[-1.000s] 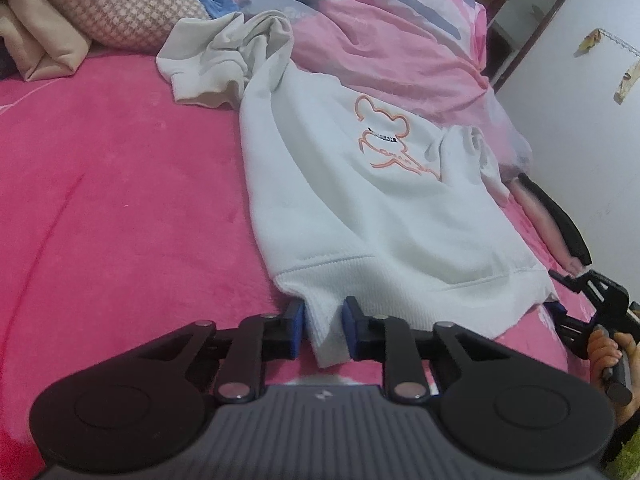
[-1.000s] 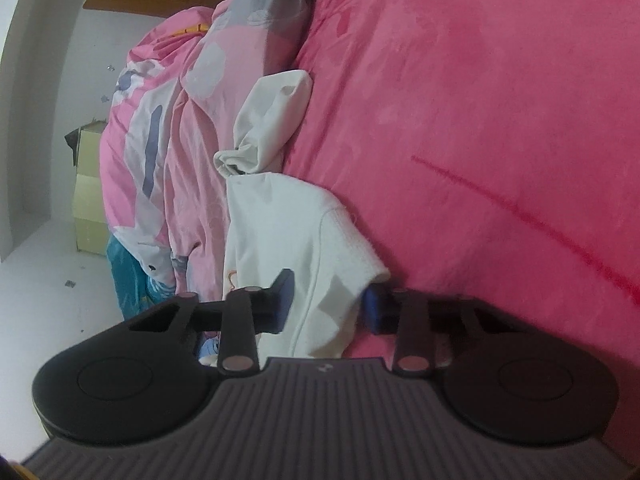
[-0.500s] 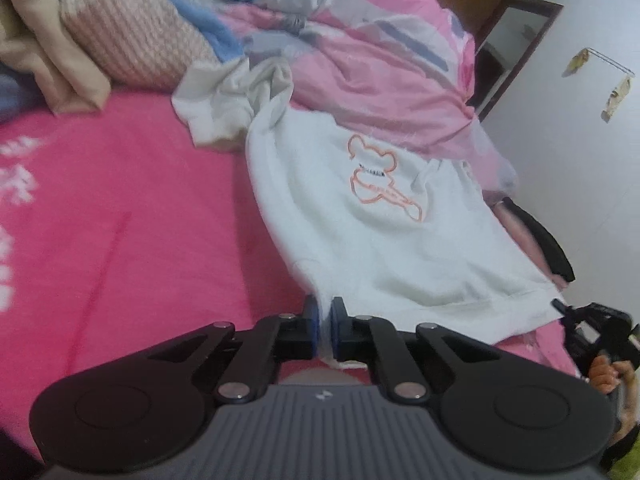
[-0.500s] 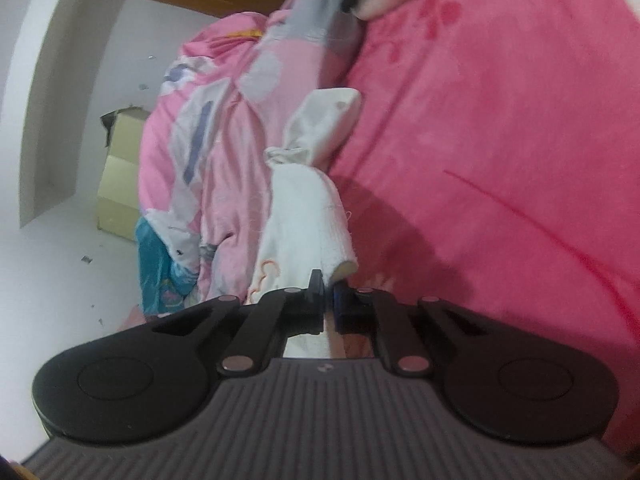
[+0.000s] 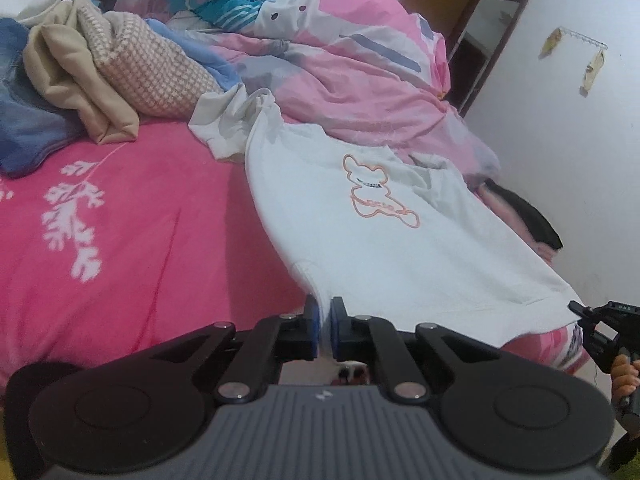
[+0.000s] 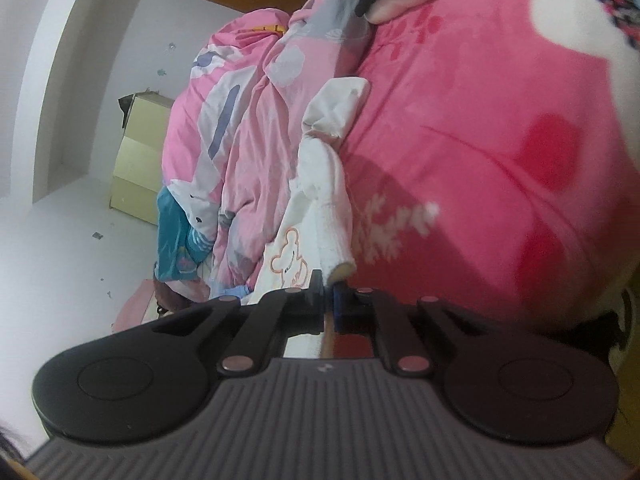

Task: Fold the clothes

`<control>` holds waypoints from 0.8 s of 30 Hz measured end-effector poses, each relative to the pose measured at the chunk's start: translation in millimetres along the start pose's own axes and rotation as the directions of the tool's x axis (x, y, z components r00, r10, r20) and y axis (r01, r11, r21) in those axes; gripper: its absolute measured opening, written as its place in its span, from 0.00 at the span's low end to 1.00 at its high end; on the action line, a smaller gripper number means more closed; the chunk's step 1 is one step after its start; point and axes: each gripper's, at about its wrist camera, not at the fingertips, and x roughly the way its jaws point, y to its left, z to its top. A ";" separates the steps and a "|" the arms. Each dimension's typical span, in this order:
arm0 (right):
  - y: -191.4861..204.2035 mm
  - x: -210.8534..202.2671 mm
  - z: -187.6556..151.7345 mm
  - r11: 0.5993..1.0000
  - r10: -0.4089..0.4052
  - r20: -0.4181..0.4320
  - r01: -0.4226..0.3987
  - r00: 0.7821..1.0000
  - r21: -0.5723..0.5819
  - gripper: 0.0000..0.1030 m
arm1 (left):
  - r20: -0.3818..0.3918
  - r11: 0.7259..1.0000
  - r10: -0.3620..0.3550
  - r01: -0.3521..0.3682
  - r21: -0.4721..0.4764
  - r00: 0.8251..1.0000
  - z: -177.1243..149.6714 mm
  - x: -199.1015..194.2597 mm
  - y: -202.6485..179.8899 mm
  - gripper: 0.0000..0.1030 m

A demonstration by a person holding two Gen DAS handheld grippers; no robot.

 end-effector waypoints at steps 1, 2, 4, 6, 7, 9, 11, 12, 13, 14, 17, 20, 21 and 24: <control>-2.1 -4.5 -3.5 1.000 -0.004 0.001 0.004 1.000 0.003 0.02 | -0.005 1.000 0.001 -0.001 0.002 1.000 -2.8 -3.6 0.2 0.06; -4.3 -9.0 -6.9 1.000 -0.007 0.001 0.007 1.000 0.006 0.02 | -0.011 1.000 0.003 -0.003 0.002 1.000 -5.5 -5.3 1.1 0.06; -10.2 -13.2 -10.8 1.000 -0.024 0.000 0.024 1.000 0.012 0.02 | -0.025 1.000 0.008 -0.008 0.000 1.000 -10.9 -5.5 3.7 0.06; -18.2 -12.6 -11.8 0.999 -0.043 -0.005 0.043 0.999 0.029 0.02 | -0.053 1.000 0.013 -0.014 -0.021 0.998 -15.5 0.6 8.2 0.06; -21.6 -11.8 -12.3 0.998 -0.051 -0.008 0.051 0.999 0.037 0.02 | -0.068 0.999 0.015 -0.017 -0.032 0.998 -17.4 4.1 10.5 0.06; -25.8 -10.2 -14.1 0.997 -0.062 -0.014 0.063 0.998 0.042 0.02 | -0.088 0.999 0.021 -0.025 -0.043 0.996 -21.0 9.8 13.8 0.06; -28.1 -8.8 -14.7 0.997 -0.071 -0.017 0.071 0.997 0.044 0.02 | -0.101 0.998 0.026 -0.031 -0.047 0.995 -23.2 13.4 16.5 0.06; -28.9 -8.2 -14.8 0.996 -0.074 -0.017 0.075 0.997 0.044 0.02 | -0.106 0.998 0.026 -0.032 -0.049 0.994 -23.7 15.0 18.0 0.06; -29.7 -7.5 -14.9 0.996 -0.077 -0.018 0.078 0.997 0.044 0.02 | -0.112 0.998 0.027 -0.033 -0.051 0.993 -24.2 16.5 19.4 0.06; -30.7 -6.8 -14.9 0.996 -0.081 -0.019 0.082 0.996 0.044 0.02 | -0.121 0.998 0.027 -0.034 -0.053 0.992 -24.7 18.1 20.6 0.06; -35.1 -3.7 -15.1 0.995 -0.095 -0.028 0.096 0.995 0.038 0.02 | -0.149 0.998 0.035 -0.044 -0.052 0.988 -27.2 24.4 23.4 0.06; -38.5 -0.8 -16.0 0.993 -0.111 -0.042 0.112 0.993 0.025 0.02 | -0.185 0.997 0.049 -0.058 -0.042 0.982 -31.2 30.5 24.9 0.07; -39.6 0.0 -15.8 0.993 -0.119 -0.047 0.120 0.992 0.020 0.03 | -0.194 0.997 0.053 -0.062 -0.038 0.980 -33.1 31.4 25.4 0.08; -42.5 -2.1 -12.9 0.985 -0.171 -0.049 0.172 0.984 0.001 0.07 | -0.207 0.996 0.064 -0.074 -0.042 0.976 -37.8 30.2 27.4 0.25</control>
